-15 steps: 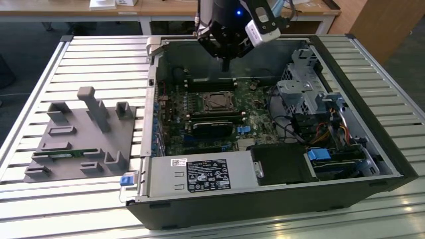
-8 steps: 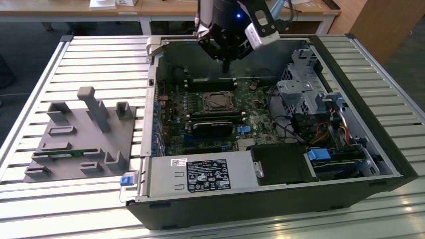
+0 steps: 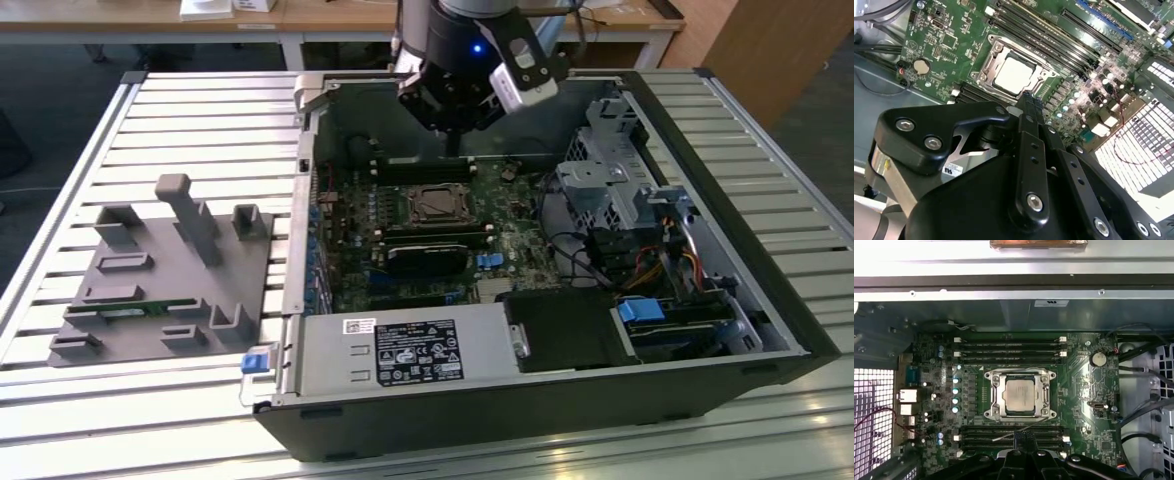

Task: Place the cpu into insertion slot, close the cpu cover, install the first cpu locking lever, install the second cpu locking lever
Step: 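Install the second cpu locking lever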

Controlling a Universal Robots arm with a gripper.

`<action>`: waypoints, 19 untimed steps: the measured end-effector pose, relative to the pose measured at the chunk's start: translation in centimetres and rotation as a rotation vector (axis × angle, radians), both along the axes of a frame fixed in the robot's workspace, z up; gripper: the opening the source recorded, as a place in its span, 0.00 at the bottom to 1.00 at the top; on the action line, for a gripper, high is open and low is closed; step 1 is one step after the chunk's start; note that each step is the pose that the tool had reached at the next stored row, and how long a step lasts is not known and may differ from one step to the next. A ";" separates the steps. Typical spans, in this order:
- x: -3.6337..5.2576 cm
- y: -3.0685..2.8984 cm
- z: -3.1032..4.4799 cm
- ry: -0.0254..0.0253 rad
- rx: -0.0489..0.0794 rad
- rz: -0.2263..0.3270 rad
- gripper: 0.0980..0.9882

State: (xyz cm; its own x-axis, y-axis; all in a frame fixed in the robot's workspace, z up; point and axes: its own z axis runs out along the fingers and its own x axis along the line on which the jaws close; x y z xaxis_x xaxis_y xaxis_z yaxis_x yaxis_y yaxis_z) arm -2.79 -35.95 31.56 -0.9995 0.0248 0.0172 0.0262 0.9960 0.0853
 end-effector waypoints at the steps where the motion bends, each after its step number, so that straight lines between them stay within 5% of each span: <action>1: 0.00 0.00 -0.19 0.0000 0.000 0.000 0.01; 9: 0.00 0.01 -0.99 -0.0001 -0.003 0.000 0.01; 14: 0.01 -1.02 -1.90 -0.0001 0.000 0.000 0.01; 19: 0.00 -1.05 -3.19 0.0000 0.004 0.000 0.01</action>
